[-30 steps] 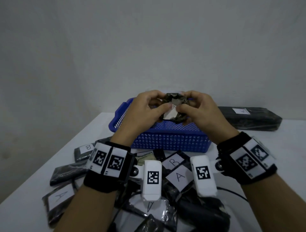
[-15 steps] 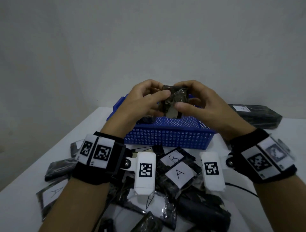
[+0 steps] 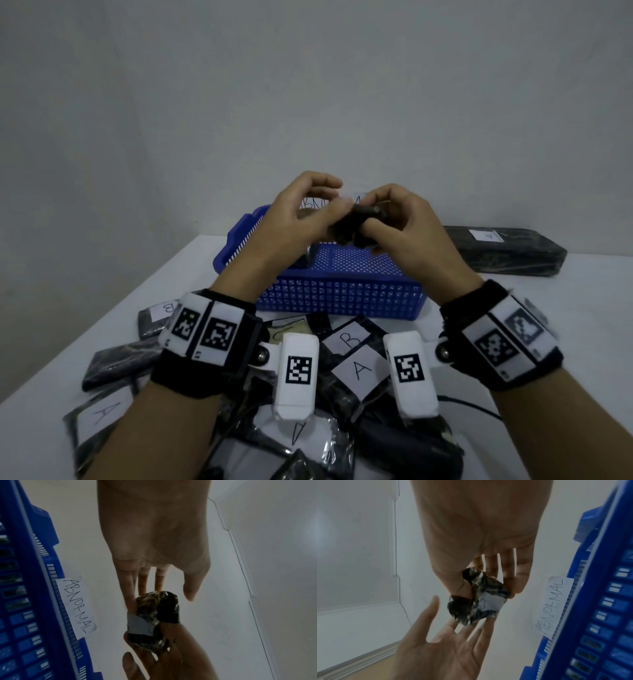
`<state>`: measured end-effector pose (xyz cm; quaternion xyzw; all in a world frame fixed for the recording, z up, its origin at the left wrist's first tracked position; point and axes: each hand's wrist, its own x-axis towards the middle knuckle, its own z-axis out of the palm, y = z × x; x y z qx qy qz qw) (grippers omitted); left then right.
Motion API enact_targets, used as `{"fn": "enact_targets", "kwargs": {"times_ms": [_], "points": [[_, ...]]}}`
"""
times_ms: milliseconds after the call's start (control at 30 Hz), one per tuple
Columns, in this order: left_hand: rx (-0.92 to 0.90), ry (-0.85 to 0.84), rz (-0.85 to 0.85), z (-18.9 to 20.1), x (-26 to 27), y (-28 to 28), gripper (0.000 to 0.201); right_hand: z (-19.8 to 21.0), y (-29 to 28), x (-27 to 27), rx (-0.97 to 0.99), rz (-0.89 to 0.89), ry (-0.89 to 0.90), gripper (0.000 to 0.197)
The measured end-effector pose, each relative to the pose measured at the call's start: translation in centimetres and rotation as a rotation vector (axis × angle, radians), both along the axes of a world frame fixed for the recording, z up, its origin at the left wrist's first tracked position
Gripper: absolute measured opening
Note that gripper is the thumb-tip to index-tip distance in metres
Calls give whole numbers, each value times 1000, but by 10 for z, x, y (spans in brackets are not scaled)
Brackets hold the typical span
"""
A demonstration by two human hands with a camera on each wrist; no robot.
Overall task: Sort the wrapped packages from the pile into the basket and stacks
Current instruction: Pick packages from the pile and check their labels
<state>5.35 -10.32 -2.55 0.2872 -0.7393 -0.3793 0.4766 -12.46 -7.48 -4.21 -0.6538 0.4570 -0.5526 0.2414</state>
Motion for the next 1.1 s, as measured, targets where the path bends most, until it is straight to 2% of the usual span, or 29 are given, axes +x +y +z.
{"fn": "enact_targets", "kwargs": {"times_ms": [67,200,267,367,433,533,667,733,833,967,1033,1100], "points": [[119,43,-19,0,2,-3,22,0,0,-4,-26,46,2,26],[126,78,-41,-3,5,-8,25,3,4,-9,31,162,-1,47],[120,116,-87,-4,6,-9,28,5,4,-7,107,209,-101,39],[49,66,-87,-4,8,-9,32,4,0,-3,155,130,-178,23],[20,23,-85,-4,7,-8,28,1,-1,-2,111,86,-165,17],[72,45,-97,-3,3,-4,16,0,-2,-3,-10,13,-80,11],[148,18,-42,-4,3,-6,18,5,1,-7,-68,40,-42,18],[121,37,-42,-4,6,-9,14,6,4,-6,8,111,-133,26],[54,29,-63,-5,10,-11,18,8,5,-3,189,144,-274,26],[10,-13,-117,-8,5,-11,24,10,3,-8,373,103,-281,37],[2,-18,-119,-9,3,-11,24,11,4,-11,446,144,-284,33],[9,-21,-124,-10,2,-10,25,13,4,-14,434,168,-298,26]]}}
